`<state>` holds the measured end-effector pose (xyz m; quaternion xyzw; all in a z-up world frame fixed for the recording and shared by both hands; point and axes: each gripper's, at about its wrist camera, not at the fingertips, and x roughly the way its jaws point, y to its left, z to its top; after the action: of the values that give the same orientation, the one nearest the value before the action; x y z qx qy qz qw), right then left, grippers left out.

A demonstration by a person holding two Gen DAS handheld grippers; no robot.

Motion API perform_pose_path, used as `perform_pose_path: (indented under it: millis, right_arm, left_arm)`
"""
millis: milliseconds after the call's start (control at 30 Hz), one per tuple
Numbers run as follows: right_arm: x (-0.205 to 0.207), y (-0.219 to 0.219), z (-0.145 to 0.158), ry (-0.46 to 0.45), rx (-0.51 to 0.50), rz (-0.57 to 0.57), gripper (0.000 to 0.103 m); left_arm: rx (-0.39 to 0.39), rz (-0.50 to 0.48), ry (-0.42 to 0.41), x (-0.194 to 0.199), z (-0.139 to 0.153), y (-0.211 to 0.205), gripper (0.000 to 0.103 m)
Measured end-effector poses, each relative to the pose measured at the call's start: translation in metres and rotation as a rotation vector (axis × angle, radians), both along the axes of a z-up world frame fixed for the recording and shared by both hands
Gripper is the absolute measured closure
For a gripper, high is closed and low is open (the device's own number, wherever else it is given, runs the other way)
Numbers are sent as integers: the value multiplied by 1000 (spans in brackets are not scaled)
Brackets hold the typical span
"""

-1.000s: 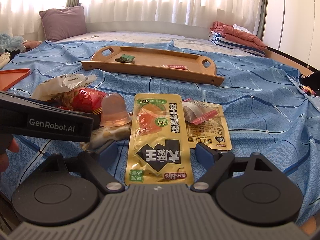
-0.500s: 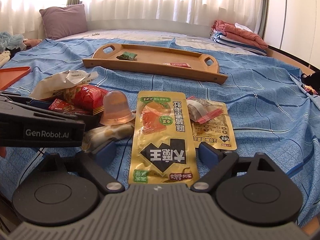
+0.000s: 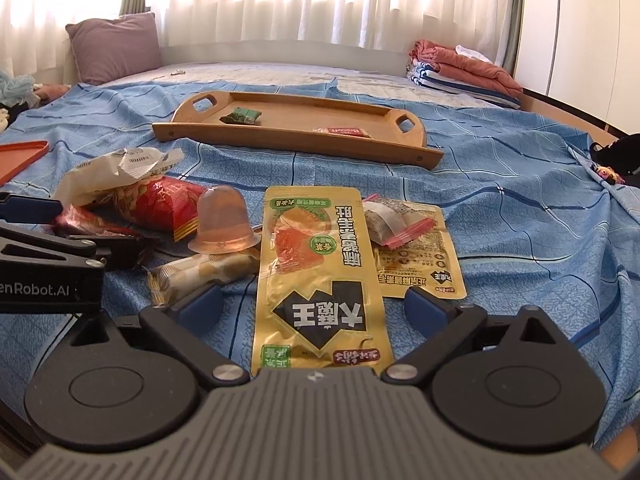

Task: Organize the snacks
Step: 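Grasp the red chocolate bar with the left gripper while the right gripper approaches the yellow sauce packet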

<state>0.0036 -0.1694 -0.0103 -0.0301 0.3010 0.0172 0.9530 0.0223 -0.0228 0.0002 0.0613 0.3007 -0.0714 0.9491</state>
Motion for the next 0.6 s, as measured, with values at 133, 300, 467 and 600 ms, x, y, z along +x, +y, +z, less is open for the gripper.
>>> perform_pose_path:
  millis: [133, 300, 467, 600]
  right_arm:
    - [-2, -1, 3, -15, -12, -3, 5]
    - [-6, -6, 7, -23, -15, 13, 7]
    - [-4, -6, 4, -1, -6, 37, 10]
    - [0, -1, 3, 16, 27, 61, 20]
  left_arm:
    - [-28, 1, -9, 2, -1, 2, 7]
    - [-103, 0, 37, 6, -5, 5, 5]
    - [-129, -1, 60, 11, -13, 4, 7]
    - [-92, 1, 40, 7, -10, 3, 39]
